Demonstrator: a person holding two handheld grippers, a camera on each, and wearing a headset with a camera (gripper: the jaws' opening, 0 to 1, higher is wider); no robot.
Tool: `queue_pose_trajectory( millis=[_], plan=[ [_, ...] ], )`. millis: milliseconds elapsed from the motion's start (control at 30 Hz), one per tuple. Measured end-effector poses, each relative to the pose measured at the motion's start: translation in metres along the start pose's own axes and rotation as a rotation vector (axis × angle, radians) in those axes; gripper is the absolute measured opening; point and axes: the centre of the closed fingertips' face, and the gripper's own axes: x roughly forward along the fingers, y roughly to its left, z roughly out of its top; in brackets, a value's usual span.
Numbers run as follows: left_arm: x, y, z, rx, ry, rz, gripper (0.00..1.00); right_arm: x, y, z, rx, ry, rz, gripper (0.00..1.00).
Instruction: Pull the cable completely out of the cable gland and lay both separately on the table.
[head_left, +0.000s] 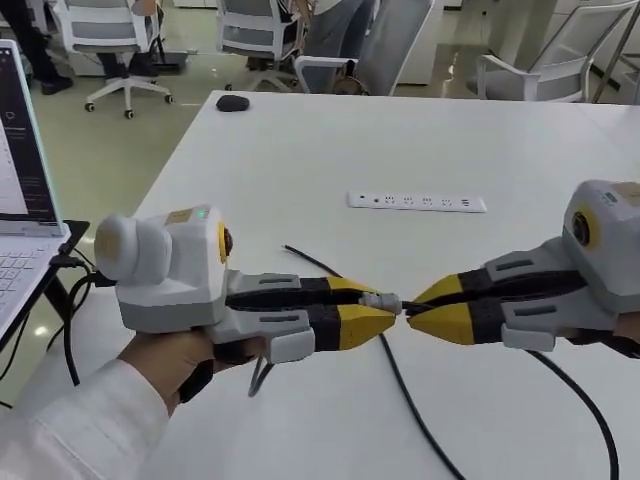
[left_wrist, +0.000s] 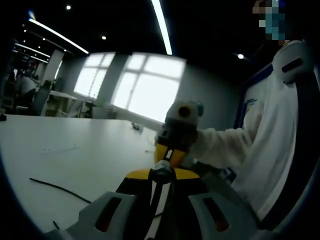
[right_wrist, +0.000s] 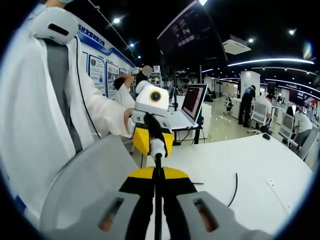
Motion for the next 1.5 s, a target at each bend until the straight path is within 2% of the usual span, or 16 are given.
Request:
queue_pose_trajectory(
  millis=[333, 767, 933, 1333, 1500],
  plan=[
    [-0.008, 0.007, 0.003, -0.001, -0.005, 0.029, 0.16, -0.014, -0.01, -0.012, 0.018, 0.003, -0.037, 0.02],
    [-0.015, 0.011, 0.003, -0.009, -0.013, 0.058, 0.16, -0.043, -0.02, -0.053, 0.11, 0.034, -0.116, 0.03],
    [-0.016, 0.011, 0.003, -0.01, -0.014, 0.064, 0.16, -0.048, -0.021, -0.063, 0.142, 0.034, -0.131, 0.03],
    [-0.015, 0.008, 0.005, -0.008, -0.012, 0.065, 0.16, -0.051, -0.019, -0.064, 0.148, 0.032, -0.149, 0.03],
    [-0.013, 0.005, 0.008, -0.007, -0.016, 0.069, 0.16, -0.055, -0.016, -0.063, 0.142, 0.033, -0.158, 0.06]
  ],
)
